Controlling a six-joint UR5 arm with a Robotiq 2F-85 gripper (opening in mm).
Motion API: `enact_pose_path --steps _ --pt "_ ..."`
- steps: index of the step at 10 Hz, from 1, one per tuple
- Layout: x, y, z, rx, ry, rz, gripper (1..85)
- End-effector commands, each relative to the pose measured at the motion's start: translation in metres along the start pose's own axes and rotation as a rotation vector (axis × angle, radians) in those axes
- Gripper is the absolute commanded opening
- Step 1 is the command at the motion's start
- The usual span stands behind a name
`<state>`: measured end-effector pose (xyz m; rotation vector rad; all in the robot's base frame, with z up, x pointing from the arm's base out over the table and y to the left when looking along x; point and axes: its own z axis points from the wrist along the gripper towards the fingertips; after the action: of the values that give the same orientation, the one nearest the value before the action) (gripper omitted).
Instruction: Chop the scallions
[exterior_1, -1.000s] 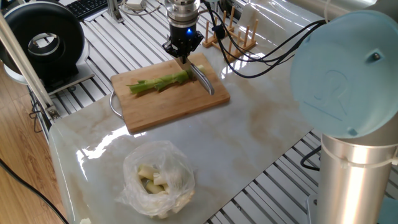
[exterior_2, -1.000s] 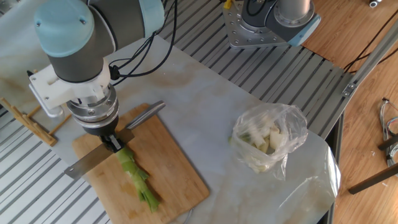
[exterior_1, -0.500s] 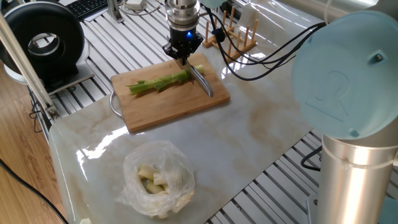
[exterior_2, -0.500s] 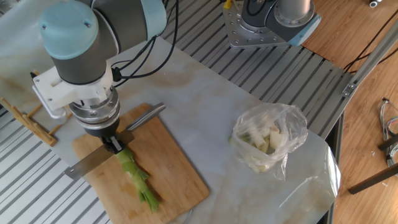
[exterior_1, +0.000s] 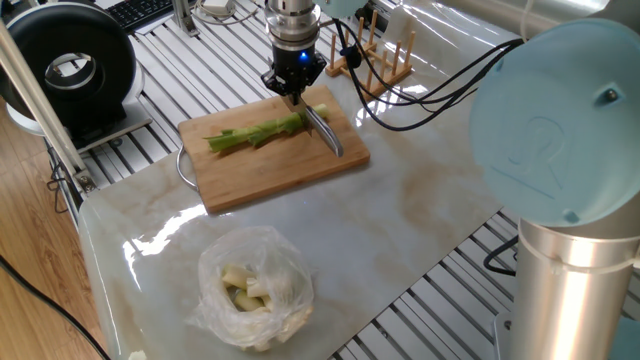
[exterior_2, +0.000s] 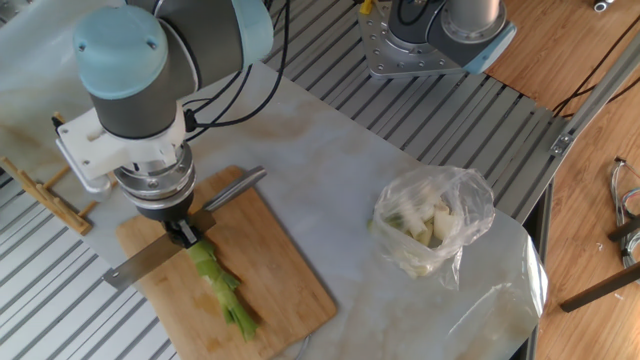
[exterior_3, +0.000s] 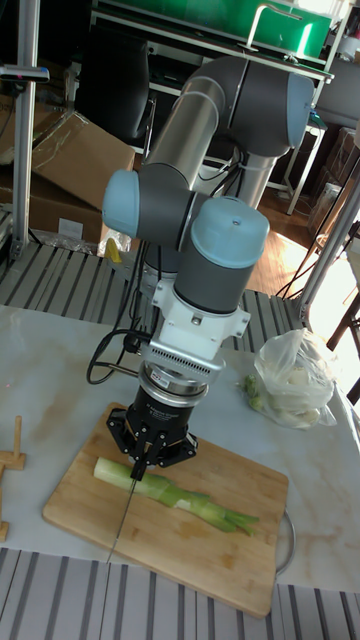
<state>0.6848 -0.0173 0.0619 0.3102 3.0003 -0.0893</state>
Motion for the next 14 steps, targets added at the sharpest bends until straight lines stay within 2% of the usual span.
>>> enact_pose_path --steps 1,6,11,14 --pt "0.0 0.004 -0.001 -0.009 -0.001 0.011 1.0" --pt "0.006 0.011 -0.008 0.001 0.007 0.027 1.0" --pt "0.006 0.013 -0.003 -0.01 0.009 0.032 1.0" --pt "-0.005 0.008 0.0 -0.018 -0.024 0.009 1.0"
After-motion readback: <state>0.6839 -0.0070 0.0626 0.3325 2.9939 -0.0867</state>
